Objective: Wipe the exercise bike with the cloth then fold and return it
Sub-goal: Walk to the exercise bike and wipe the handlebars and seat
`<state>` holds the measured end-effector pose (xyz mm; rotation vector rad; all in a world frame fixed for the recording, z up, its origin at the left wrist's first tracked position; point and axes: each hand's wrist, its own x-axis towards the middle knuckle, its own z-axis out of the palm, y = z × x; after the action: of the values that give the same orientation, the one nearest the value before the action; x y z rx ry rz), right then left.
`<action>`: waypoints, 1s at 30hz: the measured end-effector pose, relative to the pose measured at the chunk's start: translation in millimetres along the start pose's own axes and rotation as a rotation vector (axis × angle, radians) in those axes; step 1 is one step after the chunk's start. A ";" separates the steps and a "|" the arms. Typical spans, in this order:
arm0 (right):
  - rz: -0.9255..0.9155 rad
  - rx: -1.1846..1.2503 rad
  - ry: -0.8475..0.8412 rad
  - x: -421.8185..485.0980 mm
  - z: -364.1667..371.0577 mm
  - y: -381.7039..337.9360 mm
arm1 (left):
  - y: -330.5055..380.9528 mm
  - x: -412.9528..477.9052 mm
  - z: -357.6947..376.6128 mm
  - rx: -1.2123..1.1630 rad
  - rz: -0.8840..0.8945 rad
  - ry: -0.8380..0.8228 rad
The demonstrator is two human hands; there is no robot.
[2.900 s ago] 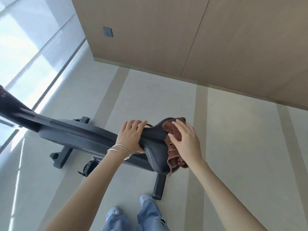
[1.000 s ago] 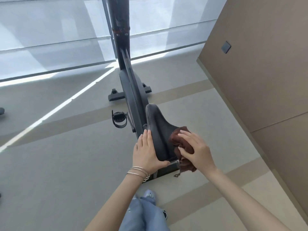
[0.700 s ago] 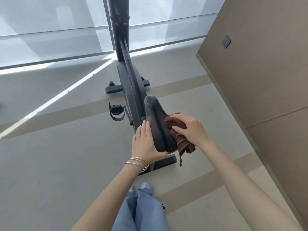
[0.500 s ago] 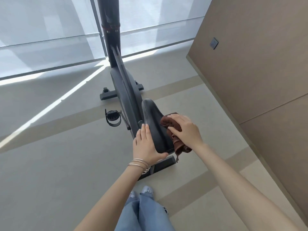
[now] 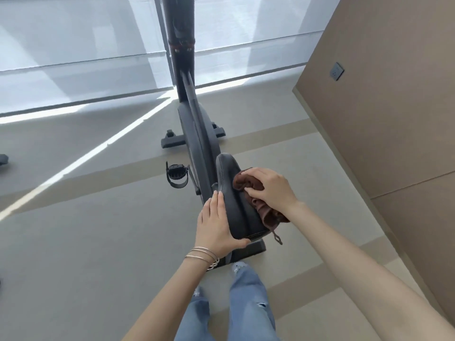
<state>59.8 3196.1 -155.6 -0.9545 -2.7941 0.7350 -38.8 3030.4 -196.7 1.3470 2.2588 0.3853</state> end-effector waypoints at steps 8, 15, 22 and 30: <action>-0.101 -0.071 0.157 -31.4 18.9 -0.8 | 4.7 -2.6 -2.6 0.067 -0.025 0.017; -0.224 -0.098 0.164 -23.6 24.2 -1.9 | 16.4 -23.1 8.3 -0.064 -0.267 0.141; -0.317 -0.274 -0.075 95.1 29.5 -38.1 | 23.7 -25.7 3.1 -0.049 -0.334 0.122; -0.319 0.016 -0.020 -20.8 3.6 16.6 | 22.4 -27.2 6.7 -0.054 -0.365 0.150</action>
<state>84.7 3193.5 -165.4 -0.4806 -2.8519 0.7194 -7.6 3017.1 -184.9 0.8768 2.5334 0.4250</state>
